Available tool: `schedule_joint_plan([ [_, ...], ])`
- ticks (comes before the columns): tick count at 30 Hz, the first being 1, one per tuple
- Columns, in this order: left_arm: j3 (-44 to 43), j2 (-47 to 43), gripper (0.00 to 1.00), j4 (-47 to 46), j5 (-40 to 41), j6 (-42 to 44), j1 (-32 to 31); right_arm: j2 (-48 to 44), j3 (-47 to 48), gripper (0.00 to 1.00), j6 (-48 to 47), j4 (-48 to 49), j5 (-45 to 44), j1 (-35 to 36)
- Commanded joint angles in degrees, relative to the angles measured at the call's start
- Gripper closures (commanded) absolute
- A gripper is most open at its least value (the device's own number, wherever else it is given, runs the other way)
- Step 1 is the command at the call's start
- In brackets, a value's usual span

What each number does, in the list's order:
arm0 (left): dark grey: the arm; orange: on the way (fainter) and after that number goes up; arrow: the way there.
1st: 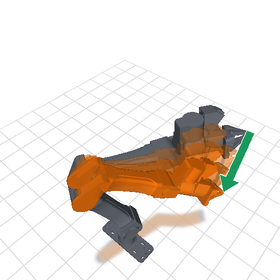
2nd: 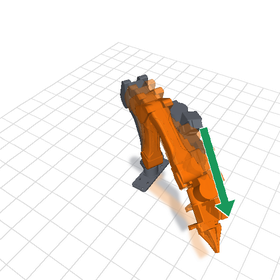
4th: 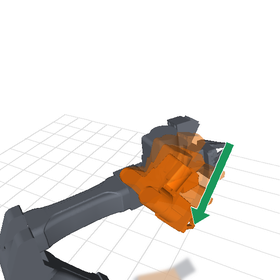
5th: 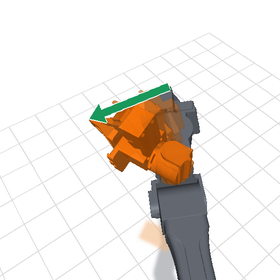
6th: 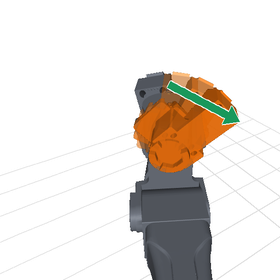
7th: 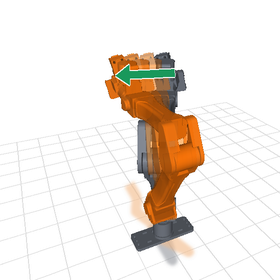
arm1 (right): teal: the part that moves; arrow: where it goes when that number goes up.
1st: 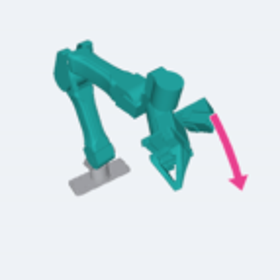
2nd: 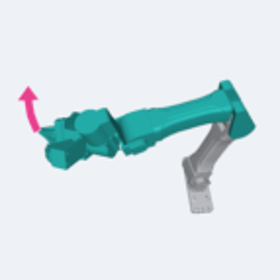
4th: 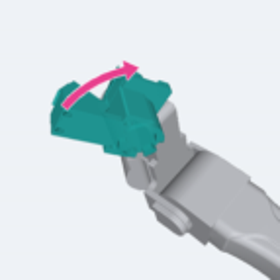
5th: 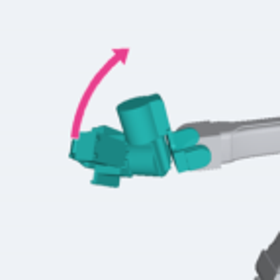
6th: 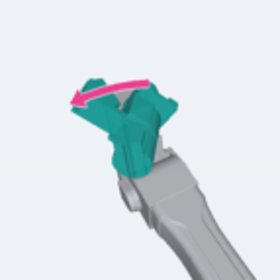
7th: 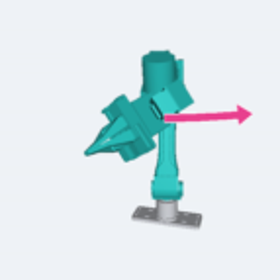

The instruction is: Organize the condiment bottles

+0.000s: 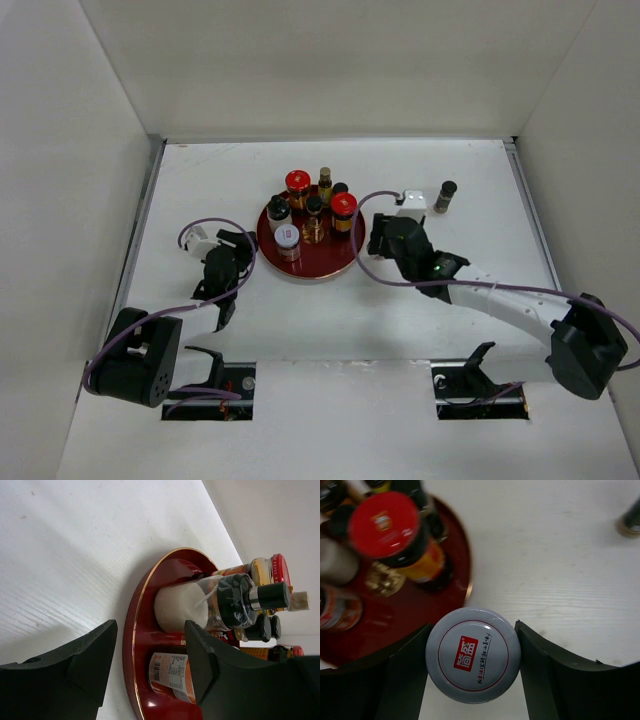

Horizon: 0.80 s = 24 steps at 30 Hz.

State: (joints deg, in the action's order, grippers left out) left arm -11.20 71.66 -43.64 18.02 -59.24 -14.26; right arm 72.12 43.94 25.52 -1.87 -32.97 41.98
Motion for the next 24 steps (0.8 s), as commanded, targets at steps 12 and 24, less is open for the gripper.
schedule_joint_plan([
  [12,-0.4,-2.0,0.46,-2.9,1.1,0.9,-0.5,25.9,23.3,0.53,-5.4,20.1,3.2,10.6],
  [24,-0.4,-1.9,0.46,-2.9,1.0,0.9,-0.5,40.6,33.5,0.44,-7.8,22.1,0.5,10.3],
])
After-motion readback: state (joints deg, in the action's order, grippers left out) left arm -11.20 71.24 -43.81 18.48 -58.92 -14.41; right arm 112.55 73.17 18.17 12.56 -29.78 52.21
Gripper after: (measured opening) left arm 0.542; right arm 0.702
